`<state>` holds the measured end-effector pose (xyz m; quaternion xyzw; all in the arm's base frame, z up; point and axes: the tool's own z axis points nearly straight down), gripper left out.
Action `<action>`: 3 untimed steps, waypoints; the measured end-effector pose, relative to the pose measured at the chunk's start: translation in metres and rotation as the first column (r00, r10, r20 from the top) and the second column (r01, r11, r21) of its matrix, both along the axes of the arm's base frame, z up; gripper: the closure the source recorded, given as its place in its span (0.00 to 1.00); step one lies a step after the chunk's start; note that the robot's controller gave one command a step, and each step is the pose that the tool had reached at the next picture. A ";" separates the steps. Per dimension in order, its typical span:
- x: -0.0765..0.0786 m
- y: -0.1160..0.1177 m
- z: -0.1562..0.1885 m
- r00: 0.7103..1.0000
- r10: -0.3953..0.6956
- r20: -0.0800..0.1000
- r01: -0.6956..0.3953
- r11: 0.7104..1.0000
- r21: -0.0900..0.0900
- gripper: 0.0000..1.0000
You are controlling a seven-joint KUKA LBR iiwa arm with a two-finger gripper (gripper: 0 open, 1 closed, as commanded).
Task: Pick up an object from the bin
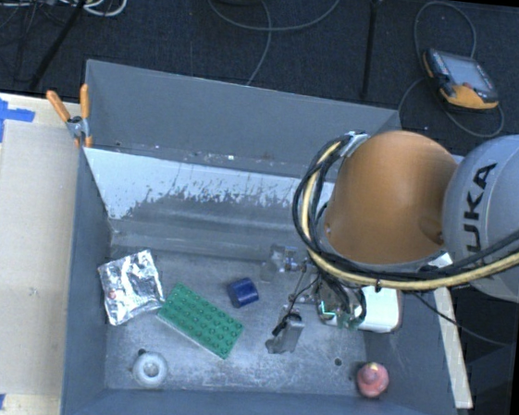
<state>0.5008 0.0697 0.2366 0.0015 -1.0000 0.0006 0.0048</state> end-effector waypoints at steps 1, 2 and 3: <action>0.017 0.072 -0.170 0.982 -0.189 0.006 0.189 0.982 0.001 0.00; 0.012 0.077 -0.136 0.972 -0.235 0.010 0.235 0.972 0.002 0.00; 0.036 0.067 -0.135 0.944 -0.330 0.010 0.330 0.944 0.001 0.00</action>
Offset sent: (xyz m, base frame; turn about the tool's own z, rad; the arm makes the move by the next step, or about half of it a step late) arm 0.0176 0.0704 -0.1666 0.1928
